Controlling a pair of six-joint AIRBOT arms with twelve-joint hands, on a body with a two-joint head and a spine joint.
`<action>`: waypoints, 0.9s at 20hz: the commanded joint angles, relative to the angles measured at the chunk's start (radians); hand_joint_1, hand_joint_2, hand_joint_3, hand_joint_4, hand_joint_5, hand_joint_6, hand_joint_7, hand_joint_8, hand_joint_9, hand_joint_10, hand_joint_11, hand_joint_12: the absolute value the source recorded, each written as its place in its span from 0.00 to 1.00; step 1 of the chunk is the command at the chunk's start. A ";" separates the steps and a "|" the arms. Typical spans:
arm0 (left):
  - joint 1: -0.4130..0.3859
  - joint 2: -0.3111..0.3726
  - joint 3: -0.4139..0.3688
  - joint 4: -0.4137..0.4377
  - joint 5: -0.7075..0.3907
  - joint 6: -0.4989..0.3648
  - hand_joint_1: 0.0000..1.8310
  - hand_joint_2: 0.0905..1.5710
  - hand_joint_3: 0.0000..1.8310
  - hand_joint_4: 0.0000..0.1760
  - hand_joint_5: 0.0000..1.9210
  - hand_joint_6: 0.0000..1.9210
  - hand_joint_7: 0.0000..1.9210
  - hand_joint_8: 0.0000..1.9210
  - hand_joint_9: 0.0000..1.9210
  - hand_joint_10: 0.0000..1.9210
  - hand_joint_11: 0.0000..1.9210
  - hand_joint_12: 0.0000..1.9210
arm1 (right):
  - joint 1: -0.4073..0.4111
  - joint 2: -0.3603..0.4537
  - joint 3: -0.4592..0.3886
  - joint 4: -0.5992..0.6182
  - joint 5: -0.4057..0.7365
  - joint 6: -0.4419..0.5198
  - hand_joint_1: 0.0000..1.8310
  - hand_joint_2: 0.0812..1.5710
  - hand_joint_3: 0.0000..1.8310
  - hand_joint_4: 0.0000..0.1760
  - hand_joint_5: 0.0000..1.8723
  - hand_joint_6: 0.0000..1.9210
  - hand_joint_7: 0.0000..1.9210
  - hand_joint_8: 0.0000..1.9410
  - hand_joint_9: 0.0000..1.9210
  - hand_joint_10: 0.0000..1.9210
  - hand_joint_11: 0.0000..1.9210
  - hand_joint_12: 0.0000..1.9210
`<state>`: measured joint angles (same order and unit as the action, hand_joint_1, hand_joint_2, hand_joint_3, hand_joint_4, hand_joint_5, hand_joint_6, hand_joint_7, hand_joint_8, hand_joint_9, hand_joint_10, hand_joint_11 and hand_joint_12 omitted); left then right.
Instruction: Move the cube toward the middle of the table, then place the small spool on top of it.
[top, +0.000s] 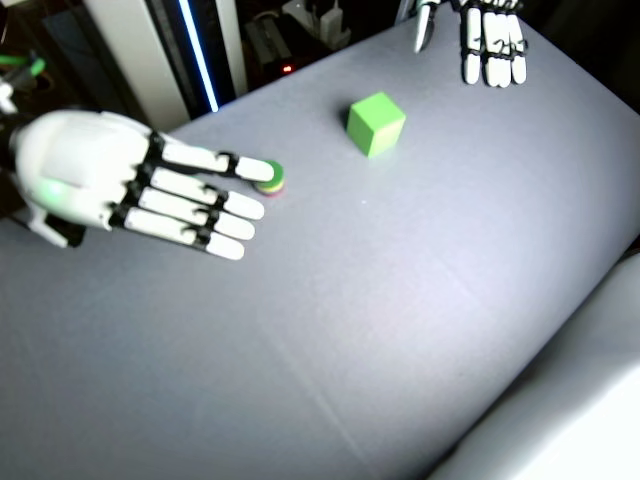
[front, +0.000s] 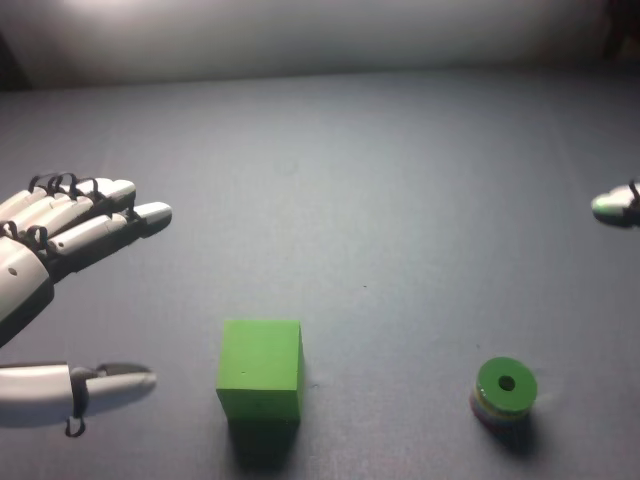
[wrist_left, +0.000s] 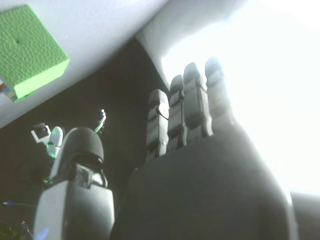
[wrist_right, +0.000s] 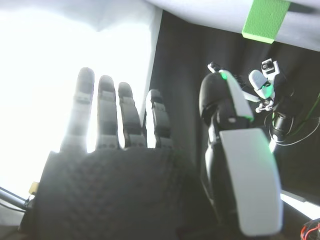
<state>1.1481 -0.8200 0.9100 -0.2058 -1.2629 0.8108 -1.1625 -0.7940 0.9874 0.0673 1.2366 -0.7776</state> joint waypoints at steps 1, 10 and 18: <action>-0.009 0.005 0.003 0.004 -0.117 -0.006 0.31 0.57 0.00 0.63 0.12 0.00 0.05 0.00 0.05 0.01 0.00 0.24 | 0.011 -0.001 0.003 0.019 0.124 0.008 0.34 0.82 0.00 0.00 0.23 0.00 0.24 0.00 0.28 0.01 0.20 0.29; -0.220 -0.061 0.057 0.295 0.110 -0.115 0.32 0.48 0.00 1.00 0.02 0.00 0.01 0.00 0.03 0.01 0.08 0.04 | 0.013 -0.005 0.008 0.019 0.124 0.008 0.34 0.82 0.00 0.00 0.24 0.00 0.26 0.00 0.30 0.00 0.20 0.33; -0.354 -0.167 0.122 0.403 0.379 -0.054 0.35 0.48 0.00 1.00 0.09 0.00 0.06 0.00 0.08 0.00 0.00 0.27 | 0.013 -0.006 0.009 0.019 0.124 0.008 0.34 0.82 0.00 0.00 0.25 0.00 0.27 0.00 0.30 0.00 0.21 0.31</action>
<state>0.8040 -0.9833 1.0306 0.2142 -0.7788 0.7635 -1.1618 -0.8013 0.9916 0.0673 1.2373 -0.7773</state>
